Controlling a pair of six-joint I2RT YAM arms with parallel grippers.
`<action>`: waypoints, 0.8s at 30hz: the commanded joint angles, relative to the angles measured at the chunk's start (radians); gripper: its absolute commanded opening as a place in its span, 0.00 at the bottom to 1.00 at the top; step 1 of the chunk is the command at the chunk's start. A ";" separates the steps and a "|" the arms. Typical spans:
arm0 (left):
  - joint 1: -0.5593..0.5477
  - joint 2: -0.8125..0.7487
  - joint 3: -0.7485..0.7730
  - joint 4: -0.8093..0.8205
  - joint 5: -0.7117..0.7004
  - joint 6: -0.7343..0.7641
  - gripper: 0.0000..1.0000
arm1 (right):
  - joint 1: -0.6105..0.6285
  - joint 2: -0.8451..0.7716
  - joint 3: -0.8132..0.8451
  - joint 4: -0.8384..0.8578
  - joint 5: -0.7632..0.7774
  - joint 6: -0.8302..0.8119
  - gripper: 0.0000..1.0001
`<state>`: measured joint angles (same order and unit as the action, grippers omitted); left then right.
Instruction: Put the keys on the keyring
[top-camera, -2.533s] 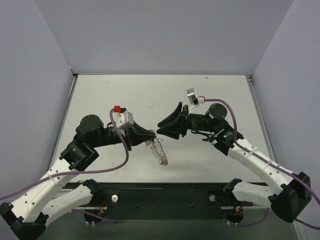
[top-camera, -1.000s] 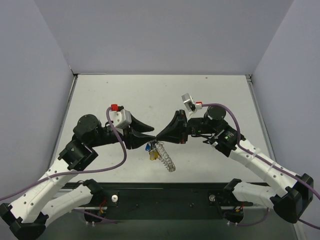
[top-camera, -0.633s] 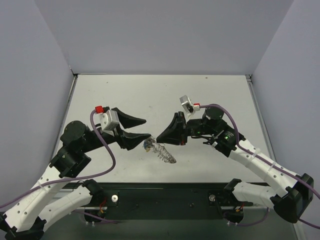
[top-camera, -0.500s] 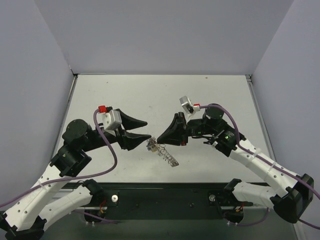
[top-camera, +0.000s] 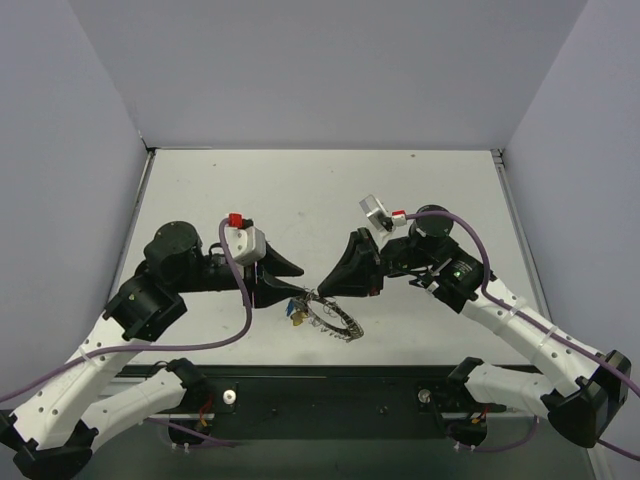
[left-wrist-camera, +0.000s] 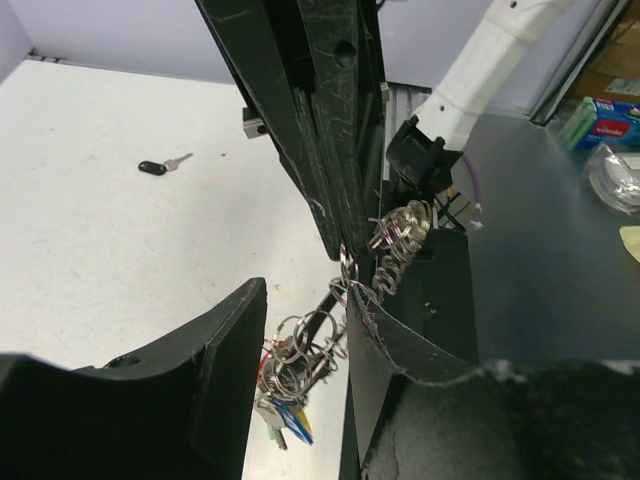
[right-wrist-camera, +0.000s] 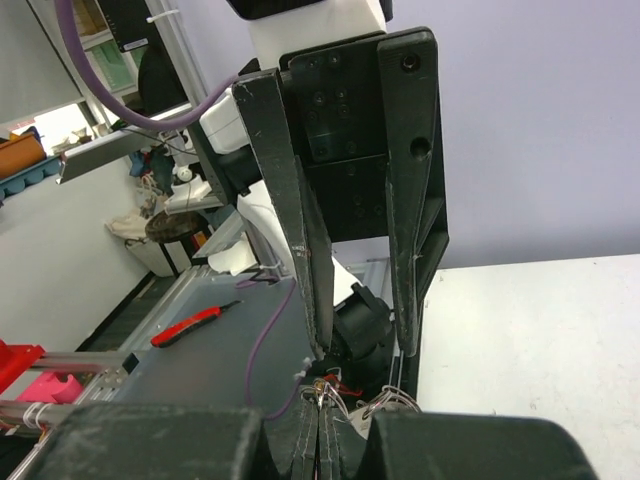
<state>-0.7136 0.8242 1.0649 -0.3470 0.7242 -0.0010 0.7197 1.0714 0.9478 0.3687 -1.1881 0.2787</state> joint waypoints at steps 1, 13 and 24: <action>0.003 0.000 0.053 -0.058 0.084 0.044 0.47 | -0.006 -0.034 0.054 0.076 -0.056 -0.027 0.00; 0.003 0.070 0.072 -0.098 0.216 0.038 0.43 | -0.006 -0.033 0.055 0.075 -0.056 -0.026 0.00; 0.003 0.099 0.081 -0.144 0.172 0.075 0.25 | -0.006 -0.034 0.055 0.075 -0.057 -0.027 0.00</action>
<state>-0.7124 0.9165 1.1007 -0.4728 0.8978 0.0460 0.7197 1.0714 0.9520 0.3664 -1.2049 0.2783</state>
